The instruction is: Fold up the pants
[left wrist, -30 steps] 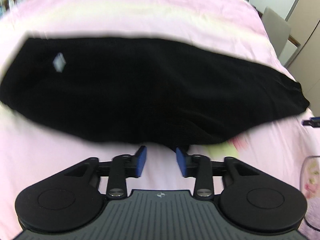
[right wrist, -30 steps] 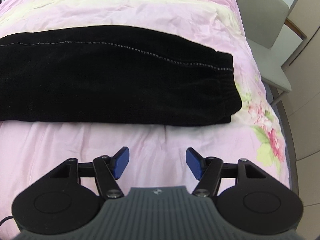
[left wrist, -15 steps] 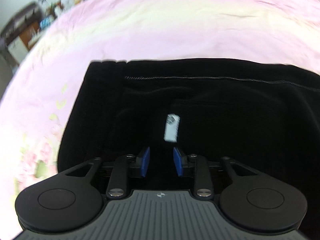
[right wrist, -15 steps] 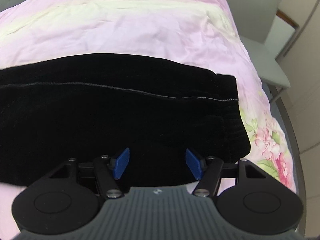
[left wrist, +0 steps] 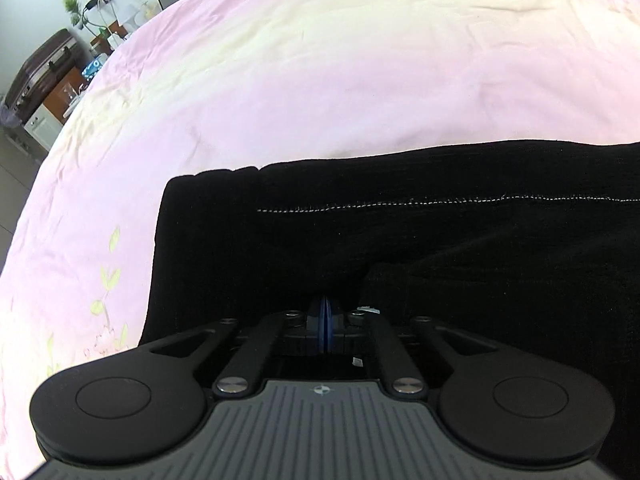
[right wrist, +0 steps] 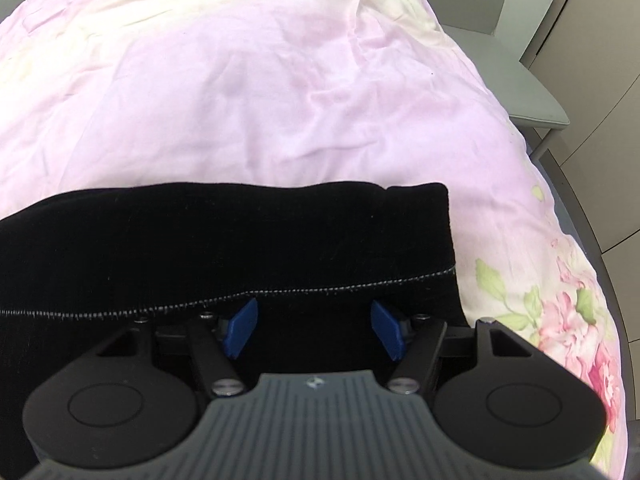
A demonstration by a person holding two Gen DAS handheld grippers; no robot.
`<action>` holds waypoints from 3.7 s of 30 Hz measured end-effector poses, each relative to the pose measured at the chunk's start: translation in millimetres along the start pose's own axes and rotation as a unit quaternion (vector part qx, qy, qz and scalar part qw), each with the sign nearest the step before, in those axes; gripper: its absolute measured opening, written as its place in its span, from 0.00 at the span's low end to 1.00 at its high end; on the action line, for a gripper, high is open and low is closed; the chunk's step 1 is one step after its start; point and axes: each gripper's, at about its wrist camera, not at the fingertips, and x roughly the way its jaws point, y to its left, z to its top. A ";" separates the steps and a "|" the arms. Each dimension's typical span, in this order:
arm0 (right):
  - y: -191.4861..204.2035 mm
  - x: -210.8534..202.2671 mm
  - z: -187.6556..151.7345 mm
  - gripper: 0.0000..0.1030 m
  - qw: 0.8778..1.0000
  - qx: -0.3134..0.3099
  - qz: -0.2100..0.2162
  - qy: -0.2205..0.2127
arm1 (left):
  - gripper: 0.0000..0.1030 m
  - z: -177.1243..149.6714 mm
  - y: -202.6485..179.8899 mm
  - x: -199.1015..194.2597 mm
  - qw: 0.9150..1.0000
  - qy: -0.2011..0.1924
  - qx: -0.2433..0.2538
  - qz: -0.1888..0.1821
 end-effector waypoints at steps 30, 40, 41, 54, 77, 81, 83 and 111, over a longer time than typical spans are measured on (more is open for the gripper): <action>-123.1 -49.9 -91.0 0.56 0.964 0.219 0.148 0.017 | 0.32 -48.9 -253.7 -197.3 0.946 -0.057 0.146 -0.285; -134.5 -23.4 -89.7 0.49 0.956 0.228 0.183 -0.006 | 0.32 -40.7 -374.2 -197.5 0.904 -0.073 0.269 -0.324; -135.0 -20.0 -89.6 0.49 0.955 0.231 0.184 -0.006 | 0.32 -39.9 -384.1 -196.9 0.903 -0.075 0.275 -0.323; -124.7 -70.4 -82.9 0.22 0.970 0.156 0.175 -0.063 | 0.20 -44.4 -425.3 -170.6 0.915 -0.042 0.273 -0.294; 158.8 -273.3 -39.2 0.15 0.937 -0.102 0.297 -0.155 | 0.21 -53.5 -148.6 -207.8 0.936 -0.101 0.137 -0.308; 234.2 -252.6 -61.1 0.15 0.930 -0.142 0.319 -0.114 | 0.21 -57.4 -110.0 -193.0 0.942 -0.088 0.105 -0.307; 269.0 -235.0 -75.7 0.15 0.929 -0.157 0.324 -0.084 | 0.21 -60.1 -90.7 -184.0 0.942 -0.076 0.086 -0.315; 205.8 -169.6 -103.9 0.47 0.959 -0.236 0.146 -0.046 | 0.28 -30.2 -143.0 -115.9 0.922 0.053 -0.059 -0.379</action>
